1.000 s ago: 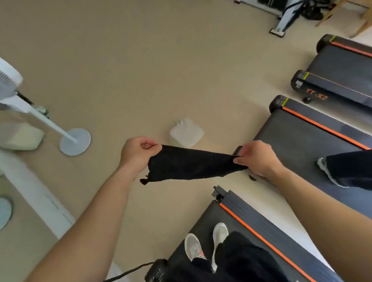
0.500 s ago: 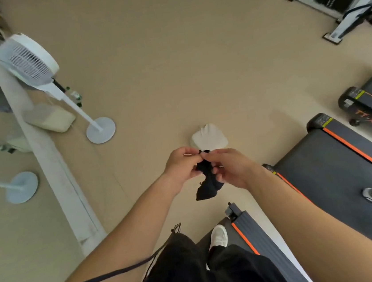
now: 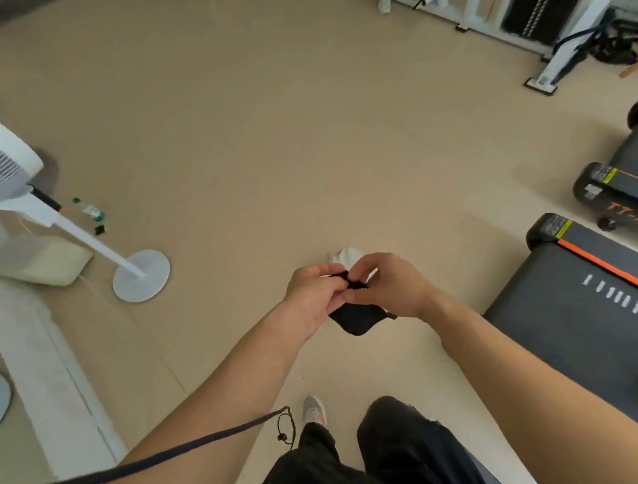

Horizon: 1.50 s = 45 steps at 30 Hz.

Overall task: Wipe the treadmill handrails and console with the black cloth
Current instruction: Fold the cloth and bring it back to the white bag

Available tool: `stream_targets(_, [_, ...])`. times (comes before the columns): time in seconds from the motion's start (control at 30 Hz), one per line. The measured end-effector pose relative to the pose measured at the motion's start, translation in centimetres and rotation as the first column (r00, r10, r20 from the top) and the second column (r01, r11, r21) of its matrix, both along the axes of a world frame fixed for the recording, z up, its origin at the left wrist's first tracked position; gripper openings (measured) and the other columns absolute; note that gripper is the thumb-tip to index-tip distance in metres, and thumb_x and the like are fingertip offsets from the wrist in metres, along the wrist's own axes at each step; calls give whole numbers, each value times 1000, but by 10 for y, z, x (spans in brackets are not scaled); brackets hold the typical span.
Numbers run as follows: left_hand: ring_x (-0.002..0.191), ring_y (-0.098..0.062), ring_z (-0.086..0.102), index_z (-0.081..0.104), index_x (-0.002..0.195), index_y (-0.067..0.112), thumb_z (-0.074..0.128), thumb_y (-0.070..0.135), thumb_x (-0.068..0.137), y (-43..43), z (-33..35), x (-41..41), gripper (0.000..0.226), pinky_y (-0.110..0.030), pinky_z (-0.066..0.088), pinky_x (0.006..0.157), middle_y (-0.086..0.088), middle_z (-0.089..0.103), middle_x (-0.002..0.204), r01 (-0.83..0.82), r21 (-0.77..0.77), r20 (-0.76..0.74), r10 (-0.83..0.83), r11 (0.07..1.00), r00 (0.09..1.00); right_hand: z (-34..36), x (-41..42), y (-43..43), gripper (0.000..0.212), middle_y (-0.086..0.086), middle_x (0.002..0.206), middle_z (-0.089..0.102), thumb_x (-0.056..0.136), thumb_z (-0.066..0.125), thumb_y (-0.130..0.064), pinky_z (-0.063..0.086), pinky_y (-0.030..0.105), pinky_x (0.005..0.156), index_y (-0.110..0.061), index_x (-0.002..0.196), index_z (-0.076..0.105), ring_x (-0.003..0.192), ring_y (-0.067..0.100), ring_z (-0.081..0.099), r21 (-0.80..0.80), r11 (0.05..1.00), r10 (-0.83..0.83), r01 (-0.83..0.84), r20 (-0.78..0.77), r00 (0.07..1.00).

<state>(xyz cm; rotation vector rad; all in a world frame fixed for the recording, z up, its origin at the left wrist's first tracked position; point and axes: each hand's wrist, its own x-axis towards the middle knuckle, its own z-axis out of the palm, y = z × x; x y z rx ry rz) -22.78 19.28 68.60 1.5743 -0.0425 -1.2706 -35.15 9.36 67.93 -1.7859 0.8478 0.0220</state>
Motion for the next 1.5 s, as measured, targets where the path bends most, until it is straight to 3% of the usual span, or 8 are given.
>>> stream_targets(0.27, [79,-17,75,69,101,9,66,20,94,-35,-116,95,13,-20,57,68,-9,75,93,141,-96,213,-118,985,970,-103,98,-74,9,0,80,71,93,66,-10,53,31,73,-14,88,72,76,12,65,104,994,29,-37,84,996])
stream_targets(0.53, [51,-16,32,42,50,15,57,32,82,-83,-172,162,39,-28,23,52,5,34,51,354,224,542,-418,908,729,-131,153,-133,11,3,85,72,96,62,-6,55,38,87,-10,92,72,84,17,68,269,962,28,-58,112,993])
stream_targets(0.67, [53,-18,30,47,52,6,64,26,72,-125,-202,183,34,-28,24,51,0,37,55,349,361,472,-492,865,731,-164,165,-156,8,6,82,66,92,66,-13,49,39,80,-6,91,70,77,18,61,337,937,65,-94,96,993])
stream_targets(0.8, [53,-21,48,50,62,16,56,34,81,-158,-245,183,27,-25,32,49,0,55,64,437,693,336,-793,573,508,-199,167,-174,17,-6,74,65,88,65,-19,44,21,66,-3,94,67,68,7,57,439,887,102,-142,114,988])
stream_targets(0.93, [69,-25,56,52,84,15,60,24,82,-179,-279,185,13,-28,36,52,-1,55,77,317,791,383,-828,523,409,-250,152,-200,16,-1,78,67,86,68,-26,44,26,69,-11,91,70,71,13,59,464,872,158,-155,34,987])
stream_targets(1.2, [87,-24,66,56,98,21,65,3,74,-221,-369,193,31,-38,58,74,-2,63,100,389,592,309,-645,705,699,-358,126,-249,12,-14,80,68,87,69,-17,40,9,64,-26,81,69,67,-8,60,164,984,-28,63,-209,977])
stream_targets(1.4, [104,-23,62,55,121,11,53,-4,87,-249,-450,204,37,-39,58,85,-5,60,121,494,527,121,-637,691,762,-447,146,-273,8,-13,85,68,87,68,-17,46,18,62,-24,87,69,79,11,63,11,999,-44,50,-306,951])
stream_targets(1.5, [113,-24,58,56,124,15,58,5,87,-271,-487,224,38,-31,49,87,-4,56,127,479,634,242,-744,607,623,-482,165,-292,9,-12,89,68,89,66,-20,51,31,70,-29,87,66,82,14,63,-83,993,-111,89,-307,945])
